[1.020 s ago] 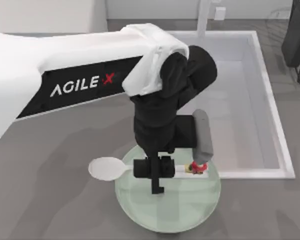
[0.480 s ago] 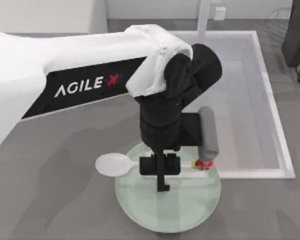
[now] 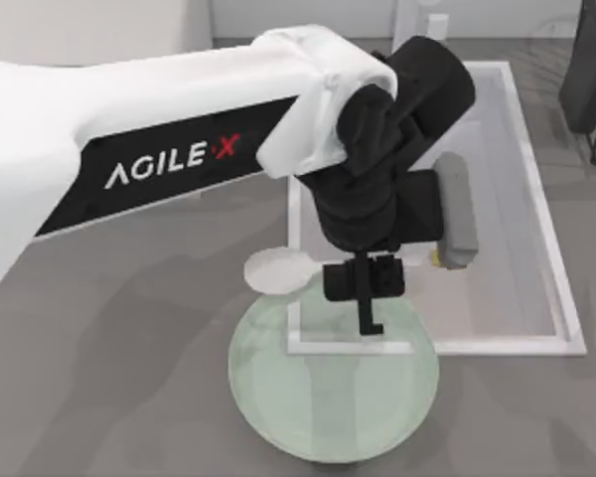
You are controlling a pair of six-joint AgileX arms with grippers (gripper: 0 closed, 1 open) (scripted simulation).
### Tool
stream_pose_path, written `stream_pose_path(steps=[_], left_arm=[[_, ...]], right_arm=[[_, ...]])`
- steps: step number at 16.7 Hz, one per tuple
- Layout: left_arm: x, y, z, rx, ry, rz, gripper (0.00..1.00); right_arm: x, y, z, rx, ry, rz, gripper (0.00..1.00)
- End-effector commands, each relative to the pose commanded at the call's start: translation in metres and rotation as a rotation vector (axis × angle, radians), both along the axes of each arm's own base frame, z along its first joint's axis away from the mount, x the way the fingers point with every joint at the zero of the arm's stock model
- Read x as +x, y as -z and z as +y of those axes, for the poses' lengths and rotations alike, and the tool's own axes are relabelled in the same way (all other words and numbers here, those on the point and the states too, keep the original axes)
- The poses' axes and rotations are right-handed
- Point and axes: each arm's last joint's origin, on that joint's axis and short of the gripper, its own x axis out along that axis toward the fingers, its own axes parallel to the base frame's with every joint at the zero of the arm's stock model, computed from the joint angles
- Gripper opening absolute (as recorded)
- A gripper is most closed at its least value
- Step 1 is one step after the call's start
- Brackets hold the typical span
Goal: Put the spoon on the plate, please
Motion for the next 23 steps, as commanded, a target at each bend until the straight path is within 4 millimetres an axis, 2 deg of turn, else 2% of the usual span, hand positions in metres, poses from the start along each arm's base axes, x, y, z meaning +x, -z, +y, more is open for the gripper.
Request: stream_pose_path(steps=[4,8,12,18,23], left_arm=[[0.001,-0.004,-0.007,-0.033,0.001,-0.046,0.00],[-0.002,0.002,-0.004,-0.014,0.002,-0.028,0.00],[-0.006,0.022,0.007,0.049,0.006,0.055,0.00],[-0.016,0.070,0.022,0.177,0.011,0.241,0.00],[-0.016,0.071,0.022,0.178,0.011,0.244,0.00]], right_arm=[[0.000,0.000,0.000,0.000,0.000,0.000,1.00],[0.000,0.000,0.000,0.000,0.000,0.000,1.00],[0.000,0.000,0.000,0.000,0.000,0.000,1.00],[0.000,0.000,0.000,0.000,0.000,0.000,1.00],[0.000,0.000,0.000,0.000,0.000,0.000,1.00]])
